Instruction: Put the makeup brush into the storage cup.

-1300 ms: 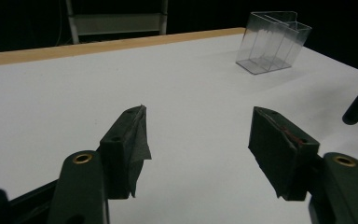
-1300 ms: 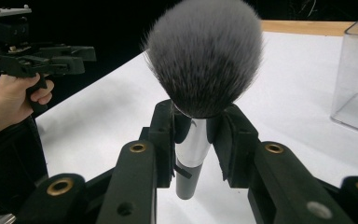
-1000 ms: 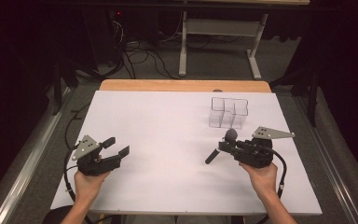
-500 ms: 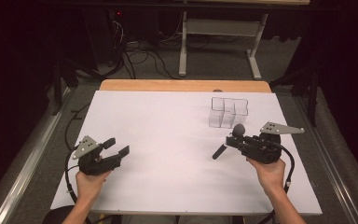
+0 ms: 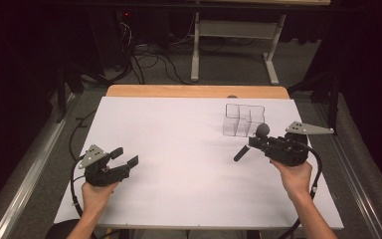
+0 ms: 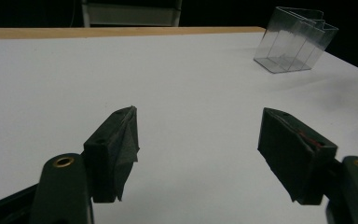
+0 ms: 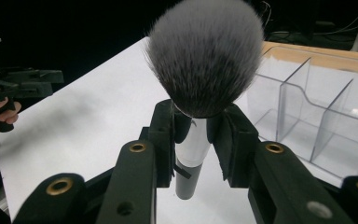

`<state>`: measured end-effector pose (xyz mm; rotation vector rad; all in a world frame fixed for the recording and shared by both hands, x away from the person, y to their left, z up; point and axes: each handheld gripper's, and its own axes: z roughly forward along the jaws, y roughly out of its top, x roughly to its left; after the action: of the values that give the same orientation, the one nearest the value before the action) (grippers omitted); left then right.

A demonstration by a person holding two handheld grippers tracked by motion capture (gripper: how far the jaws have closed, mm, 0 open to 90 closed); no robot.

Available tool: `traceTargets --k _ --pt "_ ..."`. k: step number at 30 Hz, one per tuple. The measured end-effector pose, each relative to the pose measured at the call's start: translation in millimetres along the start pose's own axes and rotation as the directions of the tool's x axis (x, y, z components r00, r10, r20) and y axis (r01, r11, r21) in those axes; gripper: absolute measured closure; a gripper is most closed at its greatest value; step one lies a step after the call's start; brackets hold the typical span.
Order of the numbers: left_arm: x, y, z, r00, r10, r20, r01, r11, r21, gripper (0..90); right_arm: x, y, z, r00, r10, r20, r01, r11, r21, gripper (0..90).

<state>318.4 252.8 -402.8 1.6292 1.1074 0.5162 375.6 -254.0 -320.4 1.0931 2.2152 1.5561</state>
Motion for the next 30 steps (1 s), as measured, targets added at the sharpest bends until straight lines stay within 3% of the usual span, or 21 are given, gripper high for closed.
traceTargets --k 7,30 --pt "-4.1 -0.3 0.7 0.9995 0.031 -0.006 -0.031 0.9995 0.010 27.3 -7.8 8.0 -3.3 0.9998 0.004 0.018 -0.004 1.000 -0.003 71.7" --pt "-5.7 -0.3 0.0 0.9992 0.034 -0.018 -0.034 0.9994 0.000 27.2 -27.7 41.4 -6.0 0.9939 0.022 0.108 -0.022 1.000 0.001 71.7"
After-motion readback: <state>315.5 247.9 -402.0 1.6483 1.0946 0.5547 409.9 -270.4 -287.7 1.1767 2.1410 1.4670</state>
